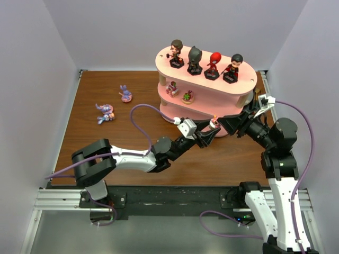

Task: Place and organize the plastic toys onto the shelf

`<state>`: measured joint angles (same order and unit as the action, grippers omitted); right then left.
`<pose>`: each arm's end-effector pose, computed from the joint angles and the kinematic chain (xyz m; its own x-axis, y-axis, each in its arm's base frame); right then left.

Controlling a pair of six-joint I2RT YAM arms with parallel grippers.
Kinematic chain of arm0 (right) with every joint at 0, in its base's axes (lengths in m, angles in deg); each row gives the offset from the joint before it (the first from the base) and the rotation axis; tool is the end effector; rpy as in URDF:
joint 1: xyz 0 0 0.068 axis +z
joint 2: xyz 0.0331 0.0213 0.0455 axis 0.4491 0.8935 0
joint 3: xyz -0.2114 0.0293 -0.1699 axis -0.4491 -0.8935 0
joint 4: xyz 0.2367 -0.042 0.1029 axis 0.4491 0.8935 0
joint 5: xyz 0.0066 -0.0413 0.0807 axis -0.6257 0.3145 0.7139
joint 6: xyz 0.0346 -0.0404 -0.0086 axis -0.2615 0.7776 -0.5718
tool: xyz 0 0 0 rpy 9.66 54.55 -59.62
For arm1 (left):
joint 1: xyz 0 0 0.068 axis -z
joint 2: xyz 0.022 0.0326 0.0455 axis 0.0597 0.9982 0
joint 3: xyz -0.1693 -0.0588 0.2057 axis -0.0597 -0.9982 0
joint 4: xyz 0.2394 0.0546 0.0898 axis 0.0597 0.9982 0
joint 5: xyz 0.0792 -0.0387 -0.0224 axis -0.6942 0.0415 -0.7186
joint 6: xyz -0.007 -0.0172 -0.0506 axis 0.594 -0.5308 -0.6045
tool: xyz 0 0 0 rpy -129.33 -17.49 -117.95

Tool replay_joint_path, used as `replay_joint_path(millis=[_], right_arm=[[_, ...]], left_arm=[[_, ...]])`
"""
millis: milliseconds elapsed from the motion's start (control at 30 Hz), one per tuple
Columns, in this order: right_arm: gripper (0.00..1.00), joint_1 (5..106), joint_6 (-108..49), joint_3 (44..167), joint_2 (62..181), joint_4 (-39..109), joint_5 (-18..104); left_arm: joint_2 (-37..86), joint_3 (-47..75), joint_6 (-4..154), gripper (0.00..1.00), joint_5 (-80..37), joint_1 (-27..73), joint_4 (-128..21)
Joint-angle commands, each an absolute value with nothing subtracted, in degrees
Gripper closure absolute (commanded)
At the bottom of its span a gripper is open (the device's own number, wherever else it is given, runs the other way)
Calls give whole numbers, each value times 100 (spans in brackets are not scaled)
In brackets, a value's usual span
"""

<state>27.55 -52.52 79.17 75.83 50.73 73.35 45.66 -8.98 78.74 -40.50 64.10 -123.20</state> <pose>0.1313 0.0239 0.3787 -0.3566 0.3859 -0.8509 -0.5192 0.6753 0.5238 0.1439 -0.3304 0.2805 0.0420 -0.4525 -0.8908 0.8556 0.4766 -0.2018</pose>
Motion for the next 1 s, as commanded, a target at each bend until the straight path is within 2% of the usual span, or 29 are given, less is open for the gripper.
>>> replay_joint_path(millis=[0,100,167,233,400,433,500,533,600,633,733,967], right_arm=[[58,2765,-5330,7879,7645,4749,7701],[73,2765,-5286,7852,7645,4758,7771],[87,2756,-5260,7852,7627,4775,7807],[100,2756,-5137,7870,7627,4845,7833],[100,2765,-4690,8010,7645,5214,7833],[100,2757,-4628,8045,7653,5258,7842],[100,2774,-4365,8107,7671,5434,7859],[100,2757,-4268,8159,7680,5504,7860],[100,2765,-4005,8212,7689,5742,7860],[100,2765,-3942,8247,7715,5786,7903],[100,2765,-3810,8230,7715,5821,7965],[100,2765,-3669,8151,7654,5681,8202]], left_arm=[[4453,-747,8079,100,-3991,6451,-12630],[4462,-730,8079,100,-3974,6451,-12595],[4462,-712,8132,100,-3965,6451,-12507],[4418,-747,8184,95,-3947,6451,-12420],[4260,-914,8369,72,-3894,6460,-12042],[4155,-958,8456,60,-3894,6452,-11954],[4032,-976,8554,47,-3824,6452,-11517],[3883,-993,8624,34,-3824,6460,-11340],[3724,-1002,8825,24,-3772,6451,-10770],[3567,-1020,9035,15,-3736,6460,-10584],[3294,-1011,9510,9,-3569,6460,-9802],[3056,-950,9899,7,-3192,6469,-9018]])
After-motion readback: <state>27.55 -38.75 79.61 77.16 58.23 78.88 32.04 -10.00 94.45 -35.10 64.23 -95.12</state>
